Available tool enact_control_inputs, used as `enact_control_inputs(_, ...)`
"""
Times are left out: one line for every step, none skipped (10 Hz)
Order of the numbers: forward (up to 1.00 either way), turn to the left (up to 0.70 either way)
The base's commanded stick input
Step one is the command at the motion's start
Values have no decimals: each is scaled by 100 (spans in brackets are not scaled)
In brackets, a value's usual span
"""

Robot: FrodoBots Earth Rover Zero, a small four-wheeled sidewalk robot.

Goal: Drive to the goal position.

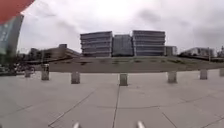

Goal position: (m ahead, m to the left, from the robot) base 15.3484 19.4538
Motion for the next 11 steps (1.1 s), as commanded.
enact_control_inputs(70, 10)
enact_control_inputs(70, 2)
enact_control_inputs(70, 1)
enact_control_inputs(70, 1)
enact_control_inputs(70, 0)
enact_control_inputs(70, 0)
enact_control_inputs(70, 1)
enact_control_inputs(70, 1)
enact_control_inputs(70, 0)
enact_control_inputs(70, 0)
enact_control_inputs(70, 1)
